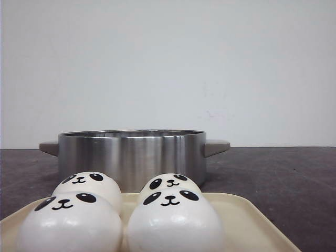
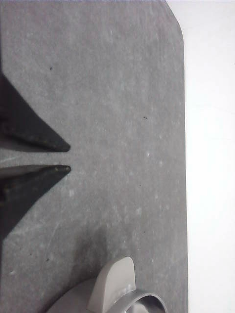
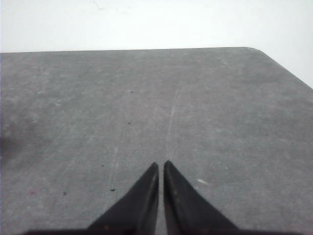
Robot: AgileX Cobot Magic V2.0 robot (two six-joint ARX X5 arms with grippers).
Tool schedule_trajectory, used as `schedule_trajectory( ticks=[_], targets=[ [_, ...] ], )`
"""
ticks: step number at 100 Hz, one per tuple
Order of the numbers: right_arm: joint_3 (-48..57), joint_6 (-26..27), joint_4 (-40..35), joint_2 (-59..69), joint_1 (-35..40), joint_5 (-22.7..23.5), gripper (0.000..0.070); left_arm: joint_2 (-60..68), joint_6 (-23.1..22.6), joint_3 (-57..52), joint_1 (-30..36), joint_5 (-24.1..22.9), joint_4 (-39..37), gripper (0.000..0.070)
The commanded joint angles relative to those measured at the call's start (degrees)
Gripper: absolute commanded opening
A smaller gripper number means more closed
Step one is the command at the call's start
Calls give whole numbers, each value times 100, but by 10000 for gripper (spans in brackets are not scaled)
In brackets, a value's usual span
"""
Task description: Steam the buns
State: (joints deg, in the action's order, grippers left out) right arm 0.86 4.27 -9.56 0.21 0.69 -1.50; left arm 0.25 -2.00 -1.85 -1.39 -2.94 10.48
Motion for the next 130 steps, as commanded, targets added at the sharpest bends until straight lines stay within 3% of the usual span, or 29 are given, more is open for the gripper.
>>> schedule_trajectory(
  ticks=[1,38,50,67,82,88,97,107,119,130],
  targets=[
    [-17,-44,52,0,-9,2,12,-7,7,105,-11,11,24,0],
    [-15,-44,55,0,-9,2,12,-7,9,105,-11,11,24,0],
    [-15,387,278,0,-7,92,12,-7,35,105,-11,17,22,0],
    [-9,1207,765,0,-7,487,12,-7,815,92,-9,20,22,0],
    [0,1934,1456,0,-7,1145,8,-7,2166,-66,-11,155,39,0],
    [105,2153,1552,0,-7,1392,6,-7,2586,-199,-9,352,-15,0],
    [511,2433,1237,9,-7,1722,4,7,2699,-492,-9,977,-249,4],
    [1320,2273,295,203,-7,1816,4,181,2487,-1128,-9,1488,-122,6],
    [2507,1478,-695,855,-7,1834,4,826,2424,-2243,-7,1639,575,6],
    [3644,892,-1353,1585,-7,1954,4,1641,1862,-3469,63,1845,1379,6]
  ],
)
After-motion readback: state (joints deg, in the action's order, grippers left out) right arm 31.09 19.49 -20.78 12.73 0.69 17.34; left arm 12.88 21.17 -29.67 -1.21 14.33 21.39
